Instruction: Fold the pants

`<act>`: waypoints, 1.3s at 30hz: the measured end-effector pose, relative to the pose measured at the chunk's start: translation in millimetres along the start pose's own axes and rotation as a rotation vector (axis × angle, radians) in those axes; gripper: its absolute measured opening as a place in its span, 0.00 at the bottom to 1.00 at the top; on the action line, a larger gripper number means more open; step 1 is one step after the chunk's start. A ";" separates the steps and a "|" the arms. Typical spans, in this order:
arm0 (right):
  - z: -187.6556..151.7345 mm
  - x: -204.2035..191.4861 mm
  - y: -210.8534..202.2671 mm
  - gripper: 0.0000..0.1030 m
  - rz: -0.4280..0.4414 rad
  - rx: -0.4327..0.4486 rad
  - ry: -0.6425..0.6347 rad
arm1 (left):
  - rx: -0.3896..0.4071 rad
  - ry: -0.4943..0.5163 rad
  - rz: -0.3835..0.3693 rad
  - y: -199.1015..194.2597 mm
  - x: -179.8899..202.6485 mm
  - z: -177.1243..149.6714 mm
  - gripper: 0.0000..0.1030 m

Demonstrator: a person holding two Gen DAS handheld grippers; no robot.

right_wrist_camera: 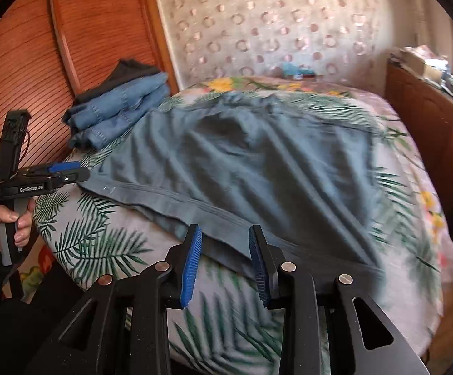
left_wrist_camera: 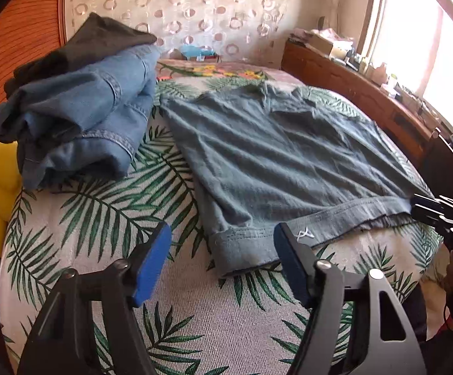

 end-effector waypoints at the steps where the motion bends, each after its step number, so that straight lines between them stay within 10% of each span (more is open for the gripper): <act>1: 1.6 -4.1 5.7 0.31 0.012 -0.009 -0.011 | -0.003 0.003 -0.002 1.1 0.5 -1.2 0.62; 12: 23.5 -19.7 42.6 0.31 -0.007 -0.053 -0.115 | -0.036 0.023 0.016 11.3 2.6 -8.7 0.58; 16: 24.3 -28.8 45.4 0.07 -0.032 -0.045 -0.155 | -0.041 0.024 0.030 11.5 2.5 -8.5 0.57; 23: 21.8 -40.9 35.6 0.03 0.009 -0.034 -0.149 | -0.034 0.025 0.026 10.5 2.4 -8.8 0.50; 39: 19.2 -28.3 12.3 0.06 0.011 -0.012 -0.078 | -0.020 0.028 0.002 2.7 0.1 -13.2 0.08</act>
Point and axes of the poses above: each gripper's, at about its wrist camera, not at the fingertips, and y roughly the way its jaws point, x to its right, z to its top, the point moved 8 cm from there along y, roughly the way its jaws point, and after that the axes turned 7 degrees about -x, right-handed, at the moved point
